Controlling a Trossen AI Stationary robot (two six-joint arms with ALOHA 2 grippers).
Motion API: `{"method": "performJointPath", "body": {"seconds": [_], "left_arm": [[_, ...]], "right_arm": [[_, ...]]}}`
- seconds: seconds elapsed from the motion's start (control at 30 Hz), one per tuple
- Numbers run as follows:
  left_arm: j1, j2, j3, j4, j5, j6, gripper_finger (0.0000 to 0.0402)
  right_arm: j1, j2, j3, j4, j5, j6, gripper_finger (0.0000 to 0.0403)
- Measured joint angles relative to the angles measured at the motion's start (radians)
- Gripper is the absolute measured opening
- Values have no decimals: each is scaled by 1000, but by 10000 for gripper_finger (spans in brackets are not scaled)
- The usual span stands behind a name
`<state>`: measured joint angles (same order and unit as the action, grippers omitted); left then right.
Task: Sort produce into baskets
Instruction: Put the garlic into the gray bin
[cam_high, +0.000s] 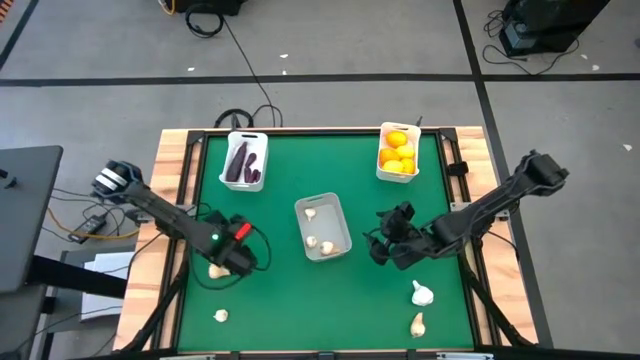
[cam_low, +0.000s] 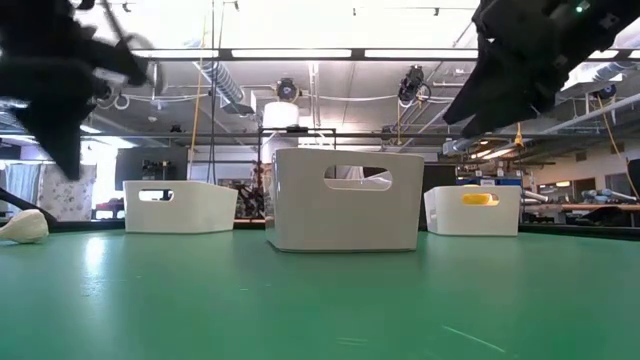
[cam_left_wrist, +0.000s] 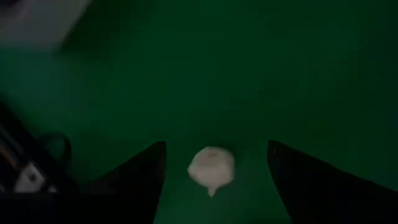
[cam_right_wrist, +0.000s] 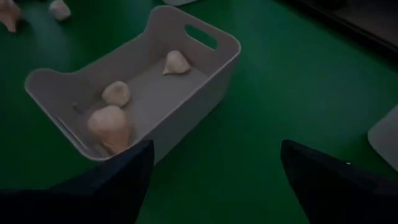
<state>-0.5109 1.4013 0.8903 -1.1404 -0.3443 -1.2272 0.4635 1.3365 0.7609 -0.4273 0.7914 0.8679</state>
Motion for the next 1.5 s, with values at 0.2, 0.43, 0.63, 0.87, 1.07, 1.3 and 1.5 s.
{"method": "performJointPath", "body": {"seconds": [0.2,0.43,0.63,0.87,1.07,1.3,1.5], "left_arm": [[1,-82,-147,90,55,-63,282],[0,-90,-223,209,101,-35,268],[0,-90,-281,278,140,-36,239],[0,-90,-251,286,93,-13,178],[0,-89,-125,352,-57,165,151],[0,-85,-6,675,-225,665,150],[0,-43,-5,1075,-235,1194,150]], "right_arm": [[-33,21,0,8,-7,-5,360],[-49,19,0,11,-11,-7,360],[-49,19,0,12,-14,-7,360],[-49,19,0,25,-17,-6,360],[-49,54,0,195,-50,-30,360],[-54,226,0,678,-227,-204,360],[-81,323,1,1064,-392,-311,360]]}}
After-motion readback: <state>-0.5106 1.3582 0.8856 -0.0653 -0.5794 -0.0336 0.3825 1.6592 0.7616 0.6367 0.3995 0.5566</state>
